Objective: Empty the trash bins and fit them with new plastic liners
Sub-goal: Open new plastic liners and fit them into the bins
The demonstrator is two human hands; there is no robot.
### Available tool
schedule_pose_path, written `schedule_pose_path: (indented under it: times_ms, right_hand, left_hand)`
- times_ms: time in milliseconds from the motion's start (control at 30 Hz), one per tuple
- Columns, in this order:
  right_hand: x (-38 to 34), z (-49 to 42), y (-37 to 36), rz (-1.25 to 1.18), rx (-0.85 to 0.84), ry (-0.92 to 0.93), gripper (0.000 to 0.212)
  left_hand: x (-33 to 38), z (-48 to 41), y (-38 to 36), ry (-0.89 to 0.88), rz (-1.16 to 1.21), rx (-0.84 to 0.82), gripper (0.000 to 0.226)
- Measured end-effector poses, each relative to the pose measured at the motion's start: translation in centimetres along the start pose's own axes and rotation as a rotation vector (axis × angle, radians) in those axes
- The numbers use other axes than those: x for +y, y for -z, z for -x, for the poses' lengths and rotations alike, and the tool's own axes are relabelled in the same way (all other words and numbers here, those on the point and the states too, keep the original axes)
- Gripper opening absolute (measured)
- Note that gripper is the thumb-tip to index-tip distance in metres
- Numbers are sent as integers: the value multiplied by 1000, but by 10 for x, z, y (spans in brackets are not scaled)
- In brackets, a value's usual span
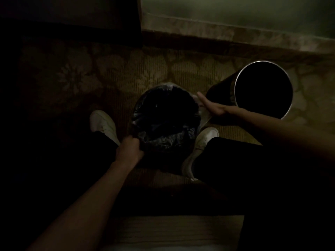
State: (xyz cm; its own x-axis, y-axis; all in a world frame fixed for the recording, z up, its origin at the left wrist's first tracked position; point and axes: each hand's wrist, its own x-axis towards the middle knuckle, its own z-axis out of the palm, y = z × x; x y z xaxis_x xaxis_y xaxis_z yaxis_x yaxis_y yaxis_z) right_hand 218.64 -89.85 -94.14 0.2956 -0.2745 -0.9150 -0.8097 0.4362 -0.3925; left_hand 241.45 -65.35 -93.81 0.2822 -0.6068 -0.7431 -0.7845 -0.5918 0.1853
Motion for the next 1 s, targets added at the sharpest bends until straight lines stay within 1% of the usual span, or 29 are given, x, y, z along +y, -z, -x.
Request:
schedule_pose_path:
  times_ms: [33,67,133,167,200,233,267,300,333,367,400,433,500,533,567,667,733,800,867,933,967,1000]
  right_hand:
    - [-8,-4,0,-4,55,20,103]
    - [-16,-7,2,15,125,52,98]
    - [-32,-11,4,82,321,92,78]
    - [-37,-11,4,176,441,147,66]
    - [-41,-7,2,329,579,231,52]
    - [-41,-2,-1,493,715,359,41]
    - [-42,6,-8,616,785,501,31]
    - [-43,13,-18,722,782,644,25]
    - [-45,17,-31,826,722,775,22]
    - [-46,13,-46,924,621,856,22]
    - [-46,7,-63,1011,492,841,25]
    - [-46,-4,-81,1086,365,740,35]
    - [-40,-29,-109,1198,136,405,67]
    - [-36,-41,-118,1211,70,283,75]
    - [-32,-53,-123,1204,39,222,76]
    - [-22,-76,-127,1029,-24,125,53]
    - [-13,-82,-123,946,-33,45,49]
    - [-6,-87,-121,1008,44,62,48]
    - [-3,-88,-119,1012,42,75,49]
    - [-9,-82,-117,950,24,105,51]
    - [-14,-76,-115,884,12,96,51]
    - [-20,-69,-114,821,-4,68,48]
  left_hand:
    - [-3,-6,3,52,136,61,28]
    - [-6,-12,7,116,288,123,26]
    - [-9,-25,22,253,628,217,29]
    - [-8,-31,32,308,775,252,30]
    - [-6,-36,41,344,894,271,30]
    - [-2,-40,49,351,978,259,30]
    - [5,-42,57,332,1011,211,31]
    - [12,-42,64,301,1005,150,32]
    - [20,-41,68,270,992,101,32]
    - [26,-40,70,240,987,68,33]
    - [30,-41,71,204,976,60,34]
    - [32,-42,72,168,946,62,38]
    - [31,-47,73,109,889,49,45]
    - [29,-52,73,96,876,33,47]
    - [26,-57,72,91,862,14,49]
    - [14,-71,71,70,802,-19,53]
    - [11,-80,71,68,799,-31,59]
    - [7,-84,73,58,781,-48,62]
    - [5,-85,78,55,743,-91,54]
    - [7,-81,83,81,717,-100,44]
    - [10,-76,85,99,695,-73,44]
    - [14,-69,87,118,657,-27,52]
